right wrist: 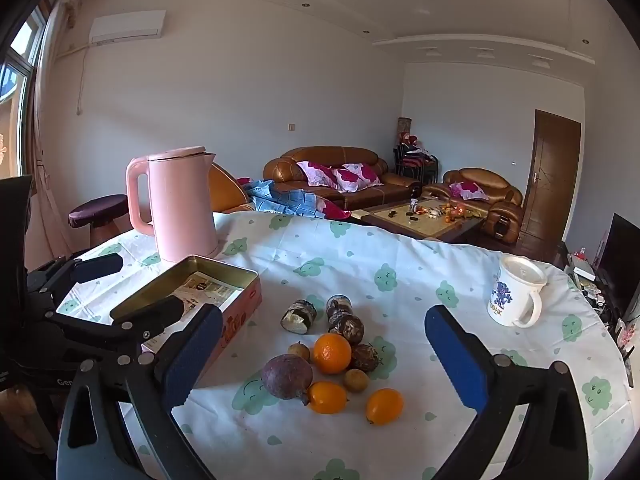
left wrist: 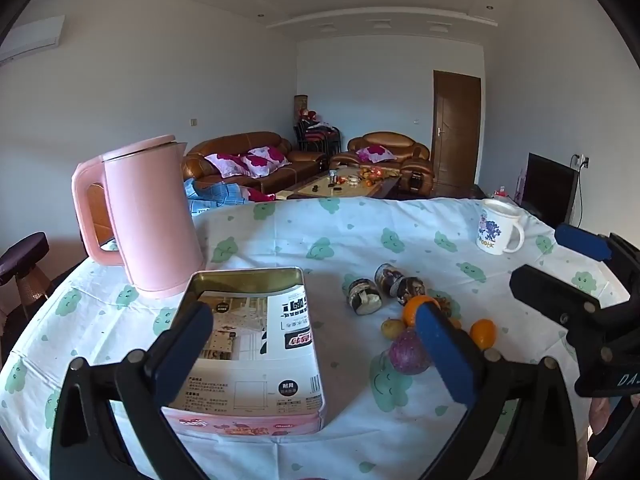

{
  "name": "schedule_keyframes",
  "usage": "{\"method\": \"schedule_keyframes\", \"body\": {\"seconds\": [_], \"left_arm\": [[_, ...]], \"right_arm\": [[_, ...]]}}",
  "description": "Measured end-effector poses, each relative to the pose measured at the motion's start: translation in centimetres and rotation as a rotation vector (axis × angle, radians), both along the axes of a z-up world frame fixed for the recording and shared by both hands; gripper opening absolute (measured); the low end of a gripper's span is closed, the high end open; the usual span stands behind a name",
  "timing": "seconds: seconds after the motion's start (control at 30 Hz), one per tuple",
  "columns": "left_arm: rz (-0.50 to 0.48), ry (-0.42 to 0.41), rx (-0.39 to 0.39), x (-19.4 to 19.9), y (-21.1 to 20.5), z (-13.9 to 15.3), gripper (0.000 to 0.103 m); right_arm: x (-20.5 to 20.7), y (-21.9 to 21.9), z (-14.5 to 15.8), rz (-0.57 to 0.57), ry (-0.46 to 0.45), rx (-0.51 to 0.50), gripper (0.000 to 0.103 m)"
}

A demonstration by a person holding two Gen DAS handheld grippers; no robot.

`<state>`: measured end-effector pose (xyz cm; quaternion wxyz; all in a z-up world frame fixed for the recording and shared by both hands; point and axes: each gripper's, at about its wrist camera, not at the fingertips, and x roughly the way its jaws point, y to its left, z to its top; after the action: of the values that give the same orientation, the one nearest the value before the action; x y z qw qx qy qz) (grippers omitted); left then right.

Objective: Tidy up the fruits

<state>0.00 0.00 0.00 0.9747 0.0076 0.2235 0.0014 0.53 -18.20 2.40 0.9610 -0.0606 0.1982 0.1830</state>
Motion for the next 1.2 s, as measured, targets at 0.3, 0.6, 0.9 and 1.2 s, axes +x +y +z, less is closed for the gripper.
{"method": "schedule_keyframes", "body": {"seconds": [0.3,0.6,0.9,1.2], "left_arm": [[-0.007,0.019,-0.034,0.4,0.1,-0.3,0.103],[-0.019,0.004,-0.013,-0.2,-1.3,-1.7,0.103],[-0.009,0.002,-0.026,-0.1,-0.8,-2.0,0.103],[-0.009,-0.005,-0.031,-0.1,-0.3,-1.9,0.103]], "right_arm": [[0.1,-1.9,-0.5,-0.036,0.011,0.084,0.102],[0.3,-3.6,-2.2,-0.070,0.041,0.160,0.102],[0.3,-3.3,-2.1,-0.086,0.039,0.153,0.102],[0.2,-3.2,-1.8,-0.081,0.032,0.153,0.102]]}}
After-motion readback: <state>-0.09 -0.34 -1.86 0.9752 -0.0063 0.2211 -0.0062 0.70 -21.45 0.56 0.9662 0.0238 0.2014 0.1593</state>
